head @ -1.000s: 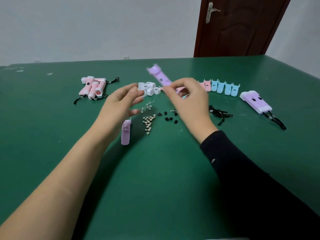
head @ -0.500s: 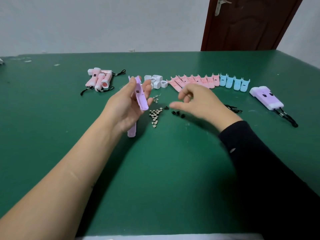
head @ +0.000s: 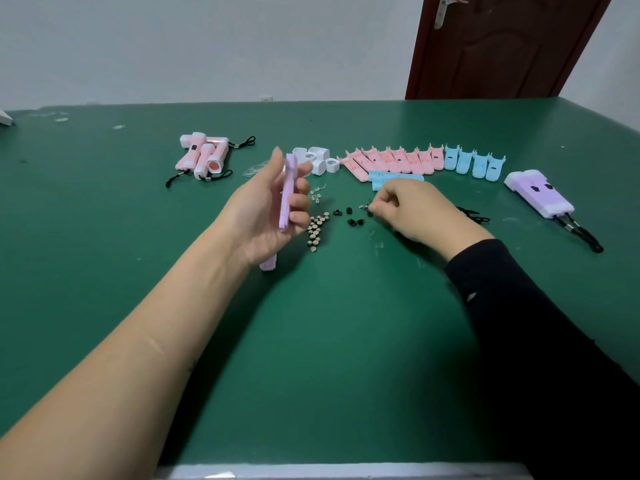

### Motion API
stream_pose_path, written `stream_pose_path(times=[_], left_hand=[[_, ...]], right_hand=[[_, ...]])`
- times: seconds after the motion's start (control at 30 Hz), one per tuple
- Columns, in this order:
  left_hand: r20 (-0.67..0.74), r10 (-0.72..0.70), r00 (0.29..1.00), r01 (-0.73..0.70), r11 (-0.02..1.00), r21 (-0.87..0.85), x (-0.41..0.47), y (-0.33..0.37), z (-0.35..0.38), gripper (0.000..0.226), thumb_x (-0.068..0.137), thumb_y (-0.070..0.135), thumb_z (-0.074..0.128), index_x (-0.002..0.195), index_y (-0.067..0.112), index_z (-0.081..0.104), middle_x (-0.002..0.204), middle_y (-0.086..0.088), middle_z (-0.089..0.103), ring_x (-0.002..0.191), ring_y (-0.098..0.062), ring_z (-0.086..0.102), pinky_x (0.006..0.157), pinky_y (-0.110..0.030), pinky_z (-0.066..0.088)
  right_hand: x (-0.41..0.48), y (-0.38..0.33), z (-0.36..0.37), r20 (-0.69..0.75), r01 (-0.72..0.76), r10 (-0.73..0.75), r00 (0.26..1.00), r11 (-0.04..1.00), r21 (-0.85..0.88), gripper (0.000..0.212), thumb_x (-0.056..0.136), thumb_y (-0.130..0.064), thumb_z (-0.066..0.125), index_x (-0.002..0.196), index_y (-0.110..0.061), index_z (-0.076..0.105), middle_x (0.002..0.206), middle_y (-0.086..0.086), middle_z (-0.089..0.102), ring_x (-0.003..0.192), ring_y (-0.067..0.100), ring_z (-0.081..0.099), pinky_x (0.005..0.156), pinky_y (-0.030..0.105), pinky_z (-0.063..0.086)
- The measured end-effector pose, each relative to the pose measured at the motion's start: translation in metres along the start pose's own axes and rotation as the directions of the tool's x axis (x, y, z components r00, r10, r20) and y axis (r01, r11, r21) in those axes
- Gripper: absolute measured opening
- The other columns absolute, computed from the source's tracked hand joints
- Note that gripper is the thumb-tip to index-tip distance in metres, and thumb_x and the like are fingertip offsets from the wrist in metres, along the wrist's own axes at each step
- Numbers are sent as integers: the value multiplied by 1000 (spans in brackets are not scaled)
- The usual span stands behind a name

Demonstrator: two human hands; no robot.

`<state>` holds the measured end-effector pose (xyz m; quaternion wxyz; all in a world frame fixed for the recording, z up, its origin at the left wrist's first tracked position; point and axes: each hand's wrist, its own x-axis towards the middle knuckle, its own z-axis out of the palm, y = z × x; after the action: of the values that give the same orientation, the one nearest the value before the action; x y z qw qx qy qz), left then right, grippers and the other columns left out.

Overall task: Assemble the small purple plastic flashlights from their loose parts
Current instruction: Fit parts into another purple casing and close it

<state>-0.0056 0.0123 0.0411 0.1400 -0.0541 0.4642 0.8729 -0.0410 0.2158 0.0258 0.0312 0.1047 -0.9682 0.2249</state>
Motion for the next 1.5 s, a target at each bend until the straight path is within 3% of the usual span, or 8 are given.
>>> stream_pose_path(times=[0.07, 0.17, 0.43, 0.67, 1.0, 1.23, 1.4, 1.5], left_hand=[[25, -27, 999, 27, 1000, -7, 0, -1, 1, 32, 103, 41, 38, 97, 13, 52, 68, 7, 46, 47, -2, 34, 41, -13, 27], [38, -16, 999, 16, 1000, -13, 0, -2, 3, 34, 104, 39, 36, 97, 13, 55, 71, 7, 47, 48, -2, 37, 43, -13, 30], [-12, 67, 998, -66, 996, 51, 1, -9, 9, 38, 105, 35, 34, 112, 12, 64, 90, 0, 59, 65, -9, 52, 54, -17, 43], [38, 141, 989, -141, 990, -12, -4, -10, 16, 32, 106, 26, 35, 121, 9, 59, 77, -3, 67, 57, -13, 62, 61, -25, 54], [-11, 178, 984, -176, 977, 123, -4, -13, 18, 37, 106, 24, 38, 135, 6, 53, 88, -2, 65, 71, -14, 54, 87, -33, 38], [-40, 186, 982, -181, 978, 103, -4, -14, 18, 35, 107, 24, 36, 129, 5, 55, 112, -13, 55, 91, -23, 51, 88, -36, 43], [-8, 192, 981, -192, 981, 25, -3, -14, 18, 30, 107, 23, 35, 115, 7, 59, 97, -11, 58, 68, -17, 56, 70, -33, 51], [-14, 197, 980, -196, 980, 19, -3, -14, 20, 29, 106, 24, 36, 117, 8, 58, 108, -15, 55, 74, -18, 56, 73, -31, 51]], right_hand=[[-1, -5, -1, -59, -14, 32, 998, 960, 279, 17, 98, -22, 51, 86, -16, 61, 77, -5, 67, 54, 4, 62, 52, 15, 48], [-6, -20, -3, -12, -15, 35, 999, 674, 739, 17, 99, -18, 50, 87, -16, 61, 82, 0, 71, 53, 6, 65, 50, 14, 49], [-20, -55, 0, 33, -8, -68, 997, 338, 941, 9, 95, -8, 55, 91, -8, 63, 74, 4, 73, 58, 8, 65, 57, 17, 52], [-23, -57, 2, 49, -24, -70, 996, 321, 947, 6, 90, -7, 61, 93, -11, 66, 80, 4, 73, 64, 10, 67, 63, 21, 55], [-20, -55, 3, 42, -31, -54, 998, 184, 982, 12, 90, -4, 57, 85, -12, 64, 72, 6, 72, 57, 12, 66, 55, 22, 53], [-19, -54, 7, 37, -7, -112, 993, 259, 966, 13, 90, -1, 60, 97, -9, 68, 72, 1, 70, 57, 8, 60, 58, 18, 52], [-19, -54, 10, 21, 3, -73, 997, 305, 952, 8, 90, -4, 62, 92, -11, 64, 71, 0, 71, 53, 6, 56, 56, 18, 50], [-19, -54, 13, 51, -29, -70, 996, 292, 956, 8, 91, -10, 62, 91, -15, 67, 68, -4, 68, 54, 4, 51, 54, 16, 47]])
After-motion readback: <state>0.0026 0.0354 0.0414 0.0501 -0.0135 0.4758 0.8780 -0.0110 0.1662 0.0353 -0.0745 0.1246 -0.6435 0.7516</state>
